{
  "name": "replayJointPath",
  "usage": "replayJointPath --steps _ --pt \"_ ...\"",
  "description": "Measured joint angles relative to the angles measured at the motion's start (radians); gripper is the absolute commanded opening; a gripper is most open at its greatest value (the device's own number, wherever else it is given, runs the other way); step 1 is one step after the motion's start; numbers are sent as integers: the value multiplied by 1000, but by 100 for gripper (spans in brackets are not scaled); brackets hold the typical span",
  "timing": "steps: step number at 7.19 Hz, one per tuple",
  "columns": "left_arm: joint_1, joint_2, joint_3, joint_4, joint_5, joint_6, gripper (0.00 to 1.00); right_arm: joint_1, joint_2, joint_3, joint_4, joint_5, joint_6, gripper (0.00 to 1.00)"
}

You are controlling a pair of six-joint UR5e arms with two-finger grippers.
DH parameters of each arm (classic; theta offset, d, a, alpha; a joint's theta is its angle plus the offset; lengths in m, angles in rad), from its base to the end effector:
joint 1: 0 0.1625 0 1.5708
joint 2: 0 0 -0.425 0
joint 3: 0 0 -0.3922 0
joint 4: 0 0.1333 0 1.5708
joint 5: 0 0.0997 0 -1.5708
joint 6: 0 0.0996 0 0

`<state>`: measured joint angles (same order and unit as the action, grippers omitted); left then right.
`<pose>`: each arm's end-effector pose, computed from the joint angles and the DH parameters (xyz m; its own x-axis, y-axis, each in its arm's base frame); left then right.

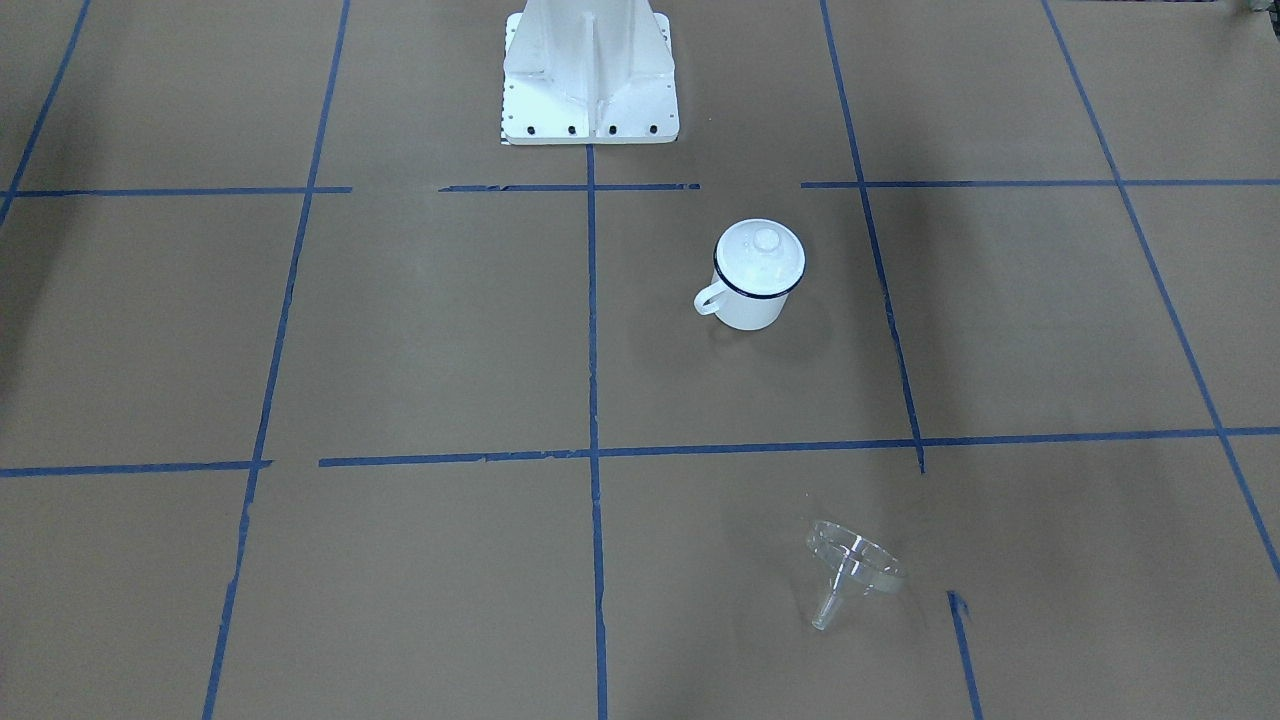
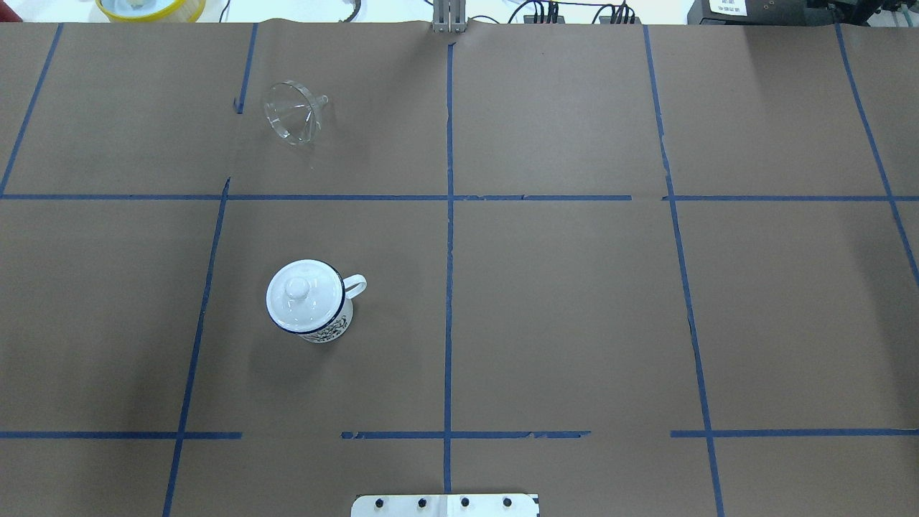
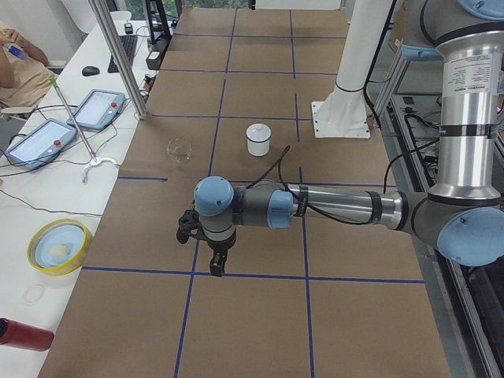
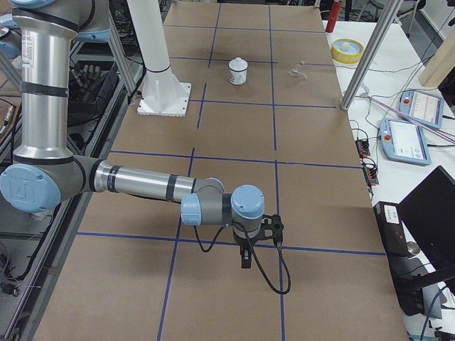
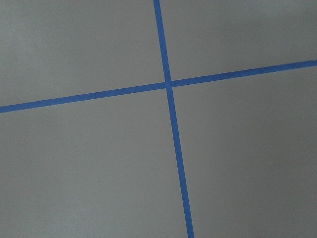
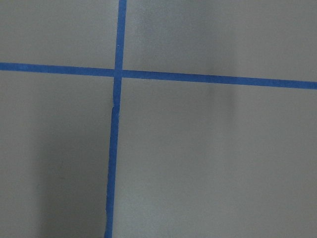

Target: Place funnel on cup

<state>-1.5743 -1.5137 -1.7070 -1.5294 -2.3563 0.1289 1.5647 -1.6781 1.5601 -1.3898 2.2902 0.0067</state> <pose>-0.0645 -0.4688 0.6224 0.7017 0.1524 -0.6960 -0.0874 0.9879 0.1282 0.0649 -0.4486 0.6997 0.7520 -0.0394 0.6580 0.0011 0.9983 0.0585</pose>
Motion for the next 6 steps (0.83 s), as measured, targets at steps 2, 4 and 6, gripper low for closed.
replayJointPath --steps 2,4,6 --pt "-1 -3 0 0 4 1 100 0 0 0 0 0 0 100" --pt "0 -7 0 -1 3 0 100 0 0 0 0 0 0 100" --pt "4 -24 -9 -21 -1 2 100 0 0 0 0 0 0 100"
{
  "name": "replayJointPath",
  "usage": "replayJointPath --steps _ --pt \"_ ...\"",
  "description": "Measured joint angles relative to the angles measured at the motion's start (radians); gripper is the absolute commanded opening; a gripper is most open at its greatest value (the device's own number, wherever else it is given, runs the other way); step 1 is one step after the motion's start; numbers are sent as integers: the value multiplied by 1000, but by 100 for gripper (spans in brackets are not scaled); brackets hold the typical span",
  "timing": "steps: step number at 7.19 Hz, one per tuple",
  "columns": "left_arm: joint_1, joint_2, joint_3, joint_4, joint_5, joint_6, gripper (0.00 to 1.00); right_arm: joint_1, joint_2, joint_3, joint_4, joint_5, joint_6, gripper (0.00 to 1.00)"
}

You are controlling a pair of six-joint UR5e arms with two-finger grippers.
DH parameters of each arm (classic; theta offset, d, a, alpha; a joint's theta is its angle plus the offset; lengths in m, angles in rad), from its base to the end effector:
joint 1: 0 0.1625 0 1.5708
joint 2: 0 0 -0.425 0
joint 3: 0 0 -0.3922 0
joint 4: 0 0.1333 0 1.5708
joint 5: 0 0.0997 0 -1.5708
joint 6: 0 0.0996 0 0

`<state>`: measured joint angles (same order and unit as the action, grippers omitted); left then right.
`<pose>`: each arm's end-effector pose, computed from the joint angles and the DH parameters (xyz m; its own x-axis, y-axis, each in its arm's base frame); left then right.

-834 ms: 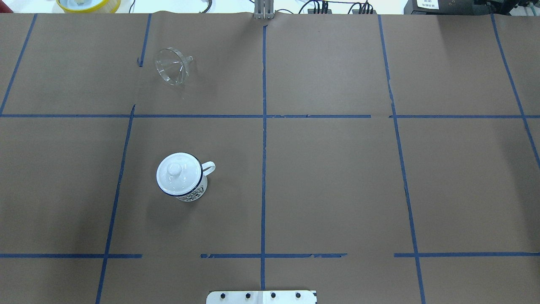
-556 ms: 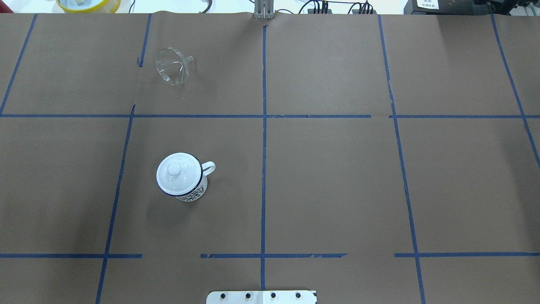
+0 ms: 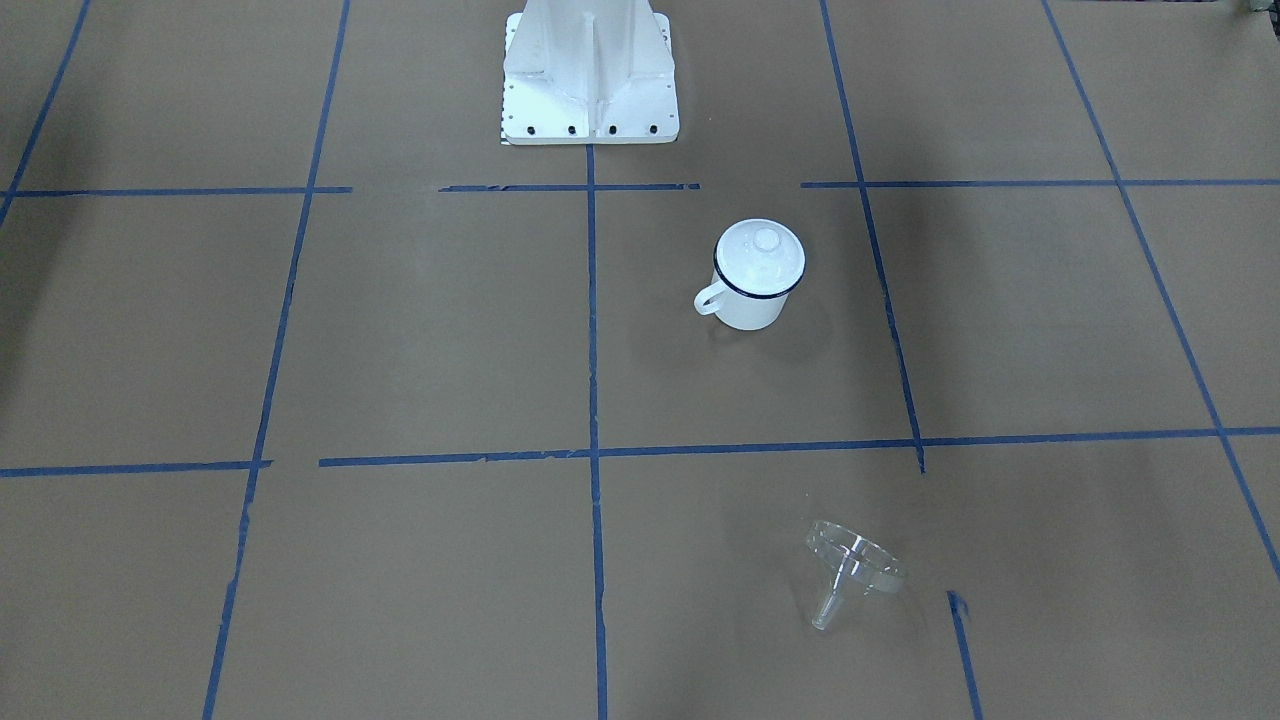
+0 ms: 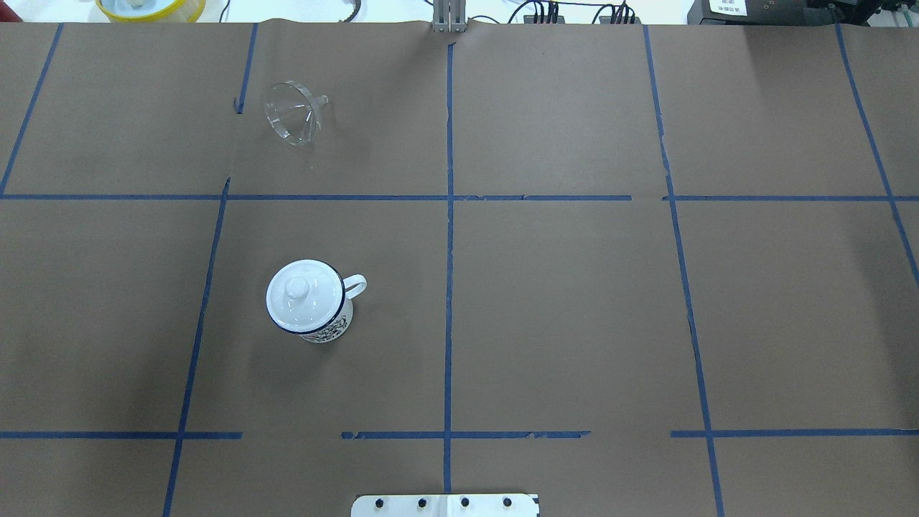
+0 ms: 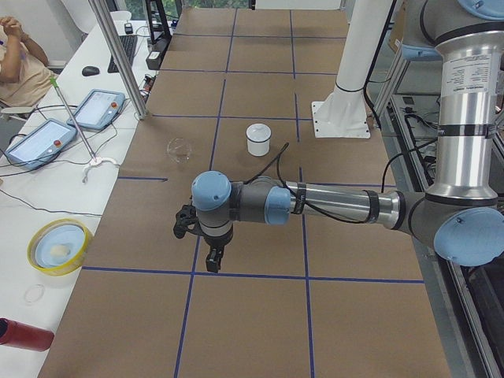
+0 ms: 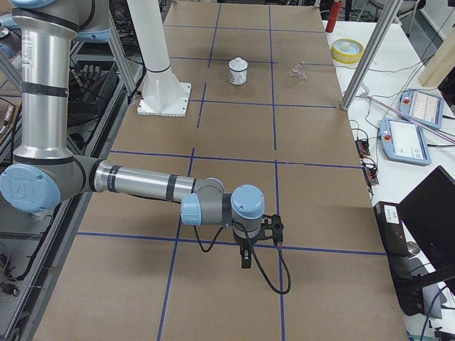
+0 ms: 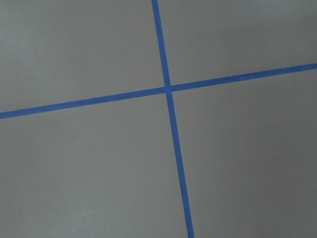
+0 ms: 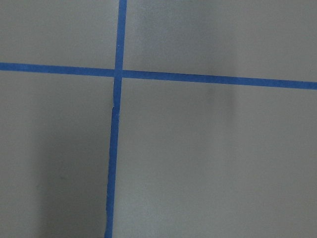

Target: Place funnel on cup

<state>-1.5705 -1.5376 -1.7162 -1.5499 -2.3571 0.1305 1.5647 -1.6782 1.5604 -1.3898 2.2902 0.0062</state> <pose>-0.0627 -0.4813 0.6043 0.7004 0.1938 -0.6869 -0.0922 0.9789 0.1821 0.0649 -0.4486 0.6996 0.7520 -0.0400 0.6580 0.0014 0.9983 0.0591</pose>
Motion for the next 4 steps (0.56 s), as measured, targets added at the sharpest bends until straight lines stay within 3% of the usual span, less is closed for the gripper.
replayJointPath --steps 2,4 --pt "5 -33 13 -174 3 -4 100 0 0 0 0 0 1 100" --pt "7 -88 83 -444 3 -90 100 0 0 0 0 0 1 100"
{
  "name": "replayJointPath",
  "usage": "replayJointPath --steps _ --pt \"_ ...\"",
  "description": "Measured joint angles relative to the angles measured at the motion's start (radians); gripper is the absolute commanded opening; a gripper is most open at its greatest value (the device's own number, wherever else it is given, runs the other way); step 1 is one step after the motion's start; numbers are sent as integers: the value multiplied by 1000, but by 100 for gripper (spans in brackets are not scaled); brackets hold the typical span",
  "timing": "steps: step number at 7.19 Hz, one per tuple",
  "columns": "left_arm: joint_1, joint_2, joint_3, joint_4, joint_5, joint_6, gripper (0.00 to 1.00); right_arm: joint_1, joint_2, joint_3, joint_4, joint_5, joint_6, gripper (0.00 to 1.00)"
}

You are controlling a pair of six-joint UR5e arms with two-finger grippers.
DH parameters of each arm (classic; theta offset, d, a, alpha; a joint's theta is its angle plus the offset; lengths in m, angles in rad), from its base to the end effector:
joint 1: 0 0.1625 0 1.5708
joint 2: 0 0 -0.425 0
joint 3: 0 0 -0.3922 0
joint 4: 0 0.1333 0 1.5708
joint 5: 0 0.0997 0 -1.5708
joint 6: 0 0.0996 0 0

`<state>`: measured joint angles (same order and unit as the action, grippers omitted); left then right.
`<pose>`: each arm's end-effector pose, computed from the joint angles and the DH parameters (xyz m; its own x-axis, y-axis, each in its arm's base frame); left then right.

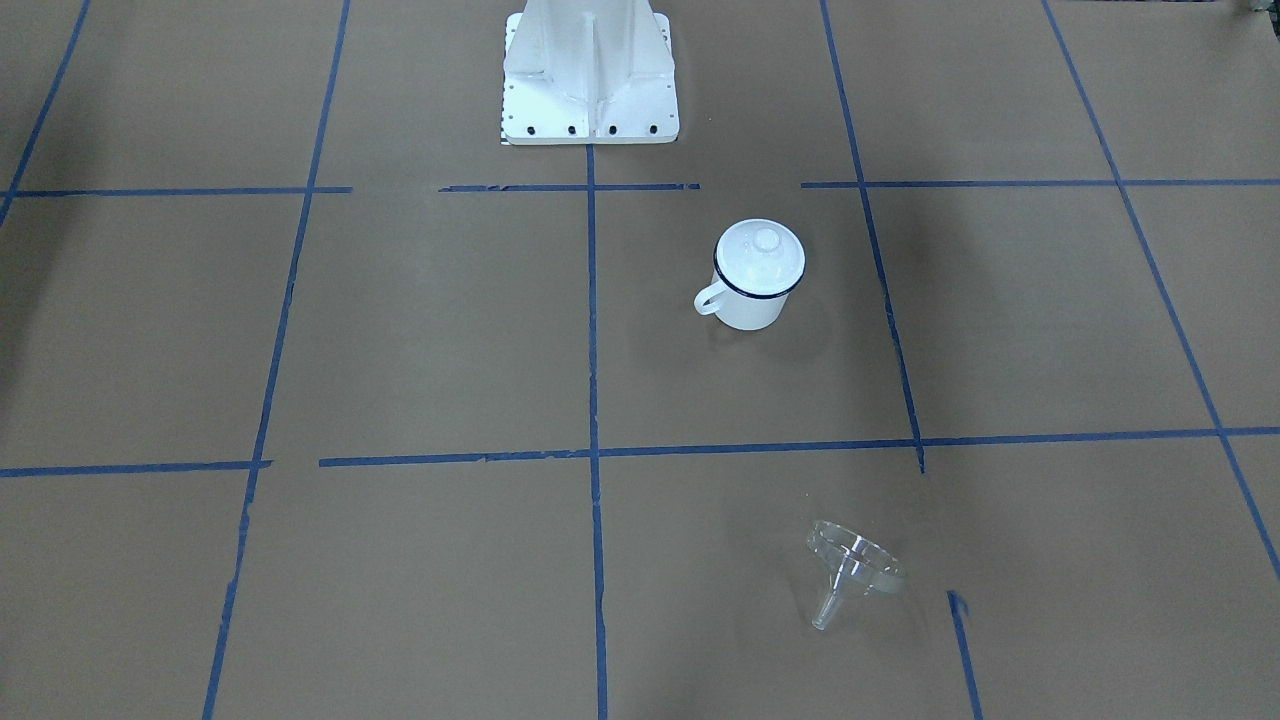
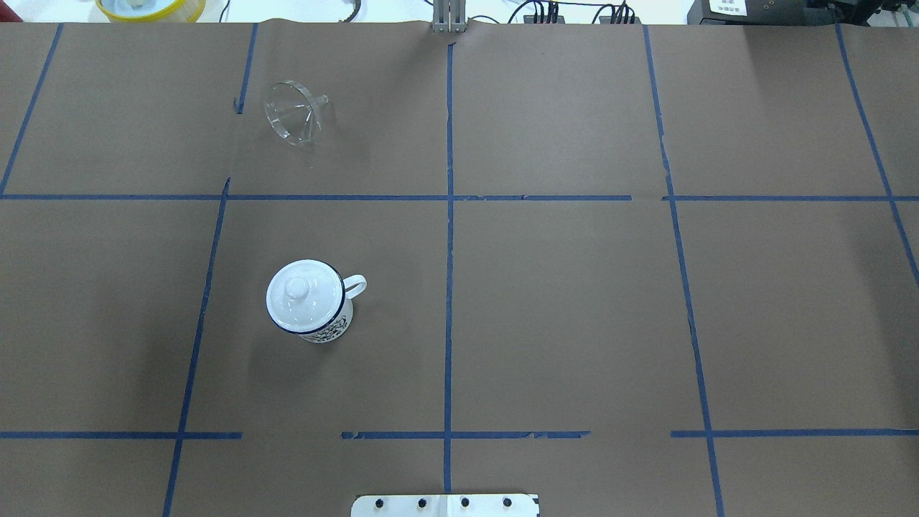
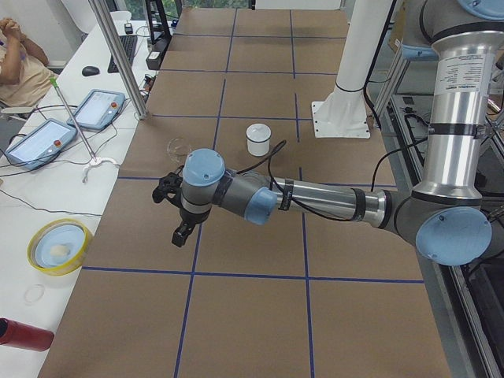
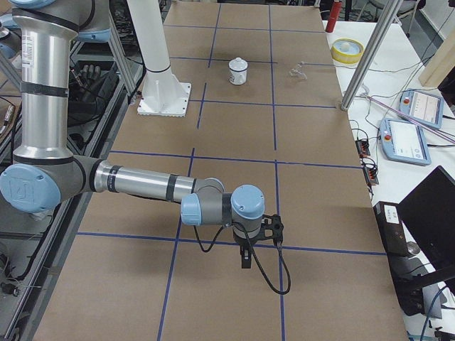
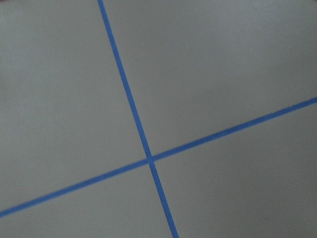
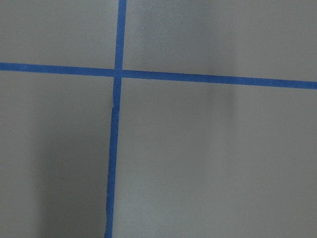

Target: Place funnel on cup

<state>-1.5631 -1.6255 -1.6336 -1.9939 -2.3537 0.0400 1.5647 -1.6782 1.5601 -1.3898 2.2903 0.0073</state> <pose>-0.0589 -0.5350 0.5501 0.7052 0.4024 -0.5837 -0.0348 0.8420 0.5384 0.0649 -0.4485 0.6998 0.7519 -0.0387 0.6581 0.0006 0.9983 0.0580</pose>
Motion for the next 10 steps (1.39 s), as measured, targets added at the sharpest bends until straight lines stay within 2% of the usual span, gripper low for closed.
replayJointPath --steps 1,3,5,6,8,10 --pt "2 -3 21 -101 -2 -84 100 0 0 0 0 0 -1 100" --pt "38 9 23 -198 -9 -193 100 0 0 0 0 0 -1 100" --pt "197 7 -32 -218 -1 -403 100 0 0 0 0 0 -1 100" --pt "294 5 -88 -210 50 -555 100 0 0 0 0 0 -1 100" --pt "476 -21 -223 -104 151 -819 100 0 0 0 0 0 -1 100" --pt "637 -131 -332 111 235 -1027 100 0 0 1 0 0 -1 100"
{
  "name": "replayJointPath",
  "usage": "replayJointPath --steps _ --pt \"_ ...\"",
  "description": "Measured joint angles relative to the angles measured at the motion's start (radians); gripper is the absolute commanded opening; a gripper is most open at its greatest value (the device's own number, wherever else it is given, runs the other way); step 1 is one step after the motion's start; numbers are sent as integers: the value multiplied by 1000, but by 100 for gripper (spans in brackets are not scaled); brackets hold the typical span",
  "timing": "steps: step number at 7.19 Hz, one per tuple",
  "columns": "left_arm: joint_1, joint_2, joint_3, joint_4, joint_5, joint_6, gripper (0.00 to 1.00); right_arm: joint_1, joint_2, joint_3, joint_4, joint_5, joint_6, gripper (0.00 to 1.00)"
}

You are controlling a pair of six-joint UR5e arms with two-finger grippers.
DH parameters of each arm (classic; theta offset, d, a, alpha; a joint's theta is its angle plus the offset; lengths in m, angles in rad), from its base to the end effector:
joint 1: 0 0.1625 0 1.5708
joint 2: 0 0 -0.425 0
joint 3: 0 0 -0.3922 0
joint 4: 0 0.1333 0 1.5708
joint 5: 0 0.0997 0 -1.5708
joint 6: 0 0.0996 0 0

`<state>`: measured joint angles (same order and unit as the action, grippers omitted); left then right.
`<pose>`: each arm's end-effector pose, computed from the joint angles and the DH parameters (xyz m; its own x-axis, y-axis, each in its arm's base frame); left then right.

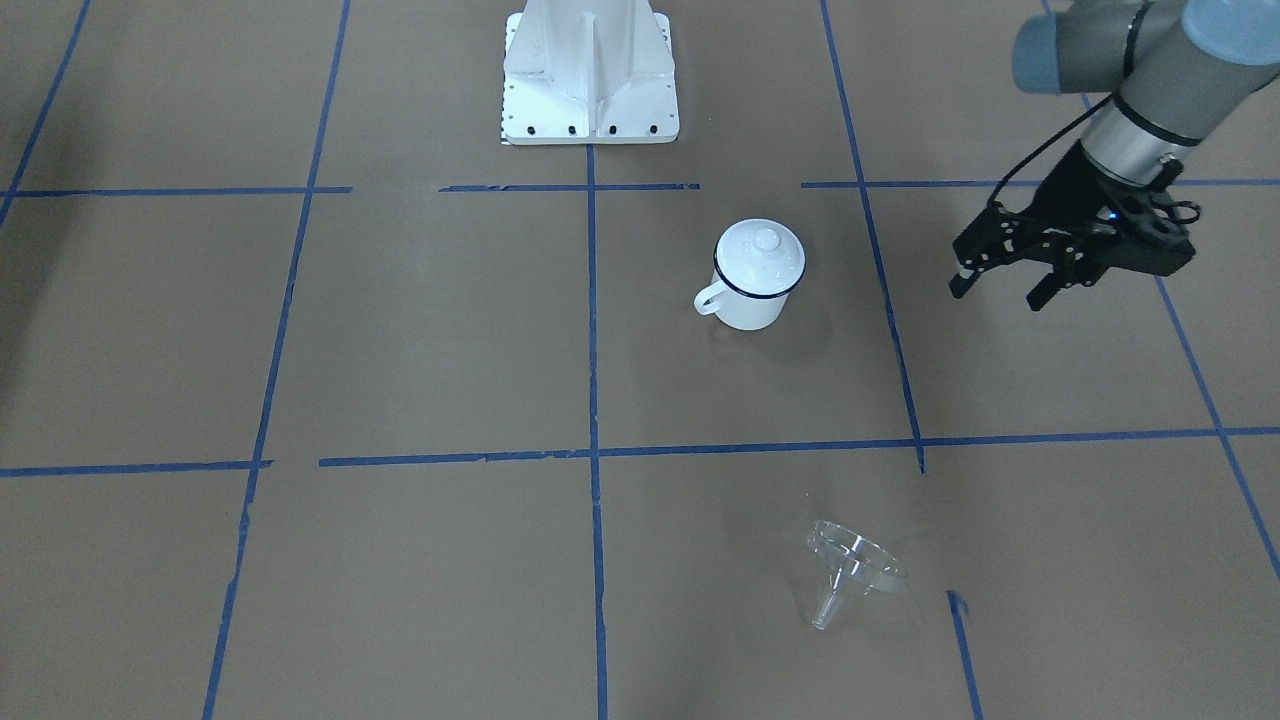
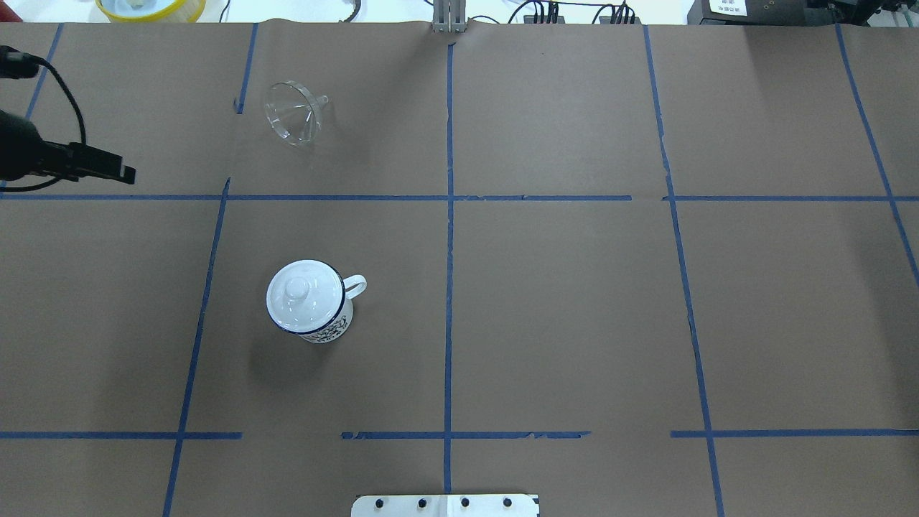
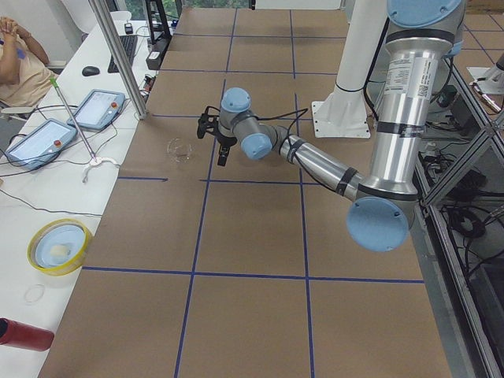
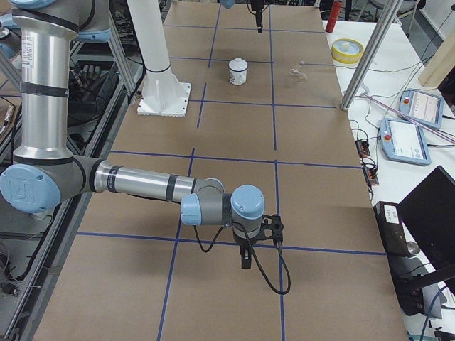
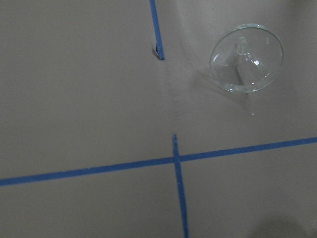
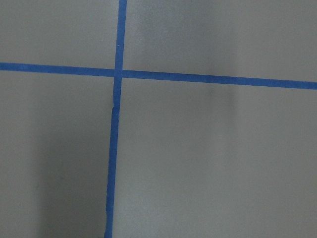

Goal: Place funnel on cup
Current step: 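Move the left gripper down over the white lid on the mug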

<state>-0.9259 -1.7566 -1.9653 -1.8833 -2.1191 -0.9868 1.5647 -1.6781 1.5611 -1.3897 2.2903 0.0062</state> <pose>0.2567 -0.4767 0.3408 0.5560 0.0436 -0.8300 0.1575 0.9750 0.1567 0.0649 -0.4487 0.6992 0.7519 -0.0406 0.6580 0.0014 0.9982 0.0600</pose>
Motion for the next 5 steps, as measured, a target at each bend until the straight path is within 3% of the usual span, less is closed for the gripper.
replayJointPath --steps 2,5 --pt "140 -189 -30 266 83 -154 100 0 0 0 0 0 0 100" --pt "292 -276 -23 381 217 -302 100 0 0 0 0 0 0 100"
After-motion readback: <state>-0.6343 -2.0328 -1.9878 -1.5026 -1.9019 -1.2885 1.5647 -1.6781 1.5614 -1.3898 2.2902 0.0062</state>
